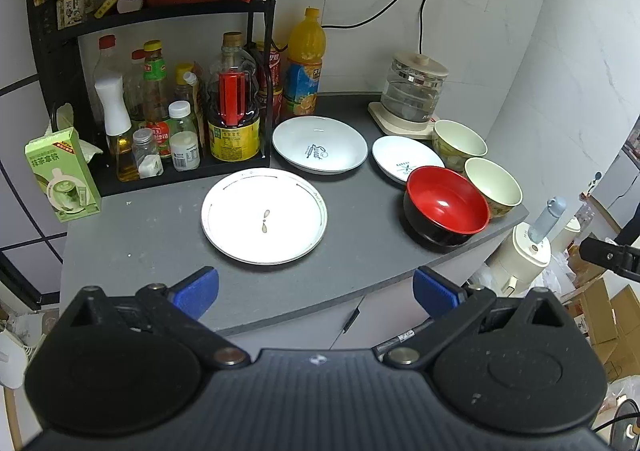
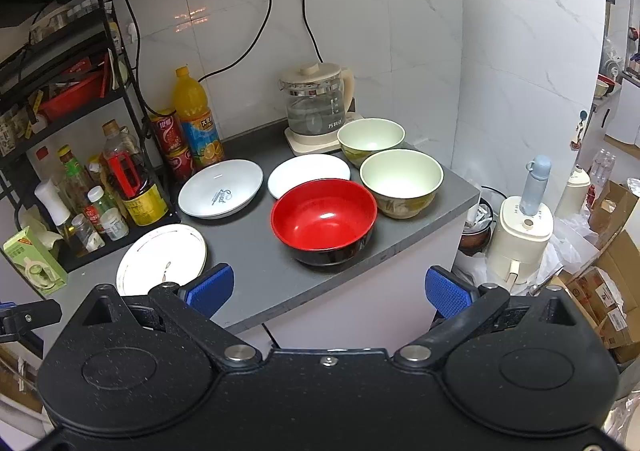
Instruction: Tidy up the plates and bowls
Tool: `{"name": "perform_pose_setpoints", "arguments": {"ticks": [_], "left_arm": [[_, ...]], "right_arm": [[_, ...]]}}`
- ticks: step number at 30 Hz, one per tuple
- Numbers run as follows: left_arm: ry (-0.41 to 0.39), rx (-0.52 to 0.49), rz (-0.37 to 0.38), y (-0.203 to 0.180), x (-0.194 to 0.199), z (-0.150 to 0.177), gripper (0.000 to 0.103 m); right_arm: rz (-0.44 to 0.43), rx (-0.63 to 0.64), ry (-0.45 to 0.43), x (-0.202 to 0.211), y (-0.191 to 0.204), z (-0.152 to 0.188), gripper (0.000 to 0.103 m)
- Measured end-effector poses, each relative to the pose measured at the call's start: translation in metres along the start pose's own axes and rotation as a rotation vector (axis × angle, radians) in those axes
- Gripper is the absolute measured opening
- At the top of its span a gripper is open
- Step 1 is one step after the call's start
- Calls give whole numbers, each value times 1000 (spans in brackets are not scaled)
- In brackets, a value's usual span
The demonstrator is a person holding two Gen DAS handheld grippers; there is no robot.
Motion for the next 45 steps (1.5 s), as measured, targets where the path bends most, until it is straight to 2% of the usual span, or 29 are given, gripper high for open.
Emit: {"name": "perform_pose_setpoints", "arguments": {"ticks": [17,45], "left_arm": [[-37,-27,31,7,11,-4,102],[-57,-25,14,3,29,5,102]], "right_arm": [[41,-18,-21,10,8,7,103],[17,-16,-38,17,2,10,103]]}}
Point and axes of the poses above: each gripper's, at about its wrist camera, not at the fingertips, and x roughly against the way its jaws point, y to its left, z to its underside, the point moved 2 cm from there along -x, roughly the way its jaws point, and after that the axes turned 5 degrees about -x, right-handed, at the moved point
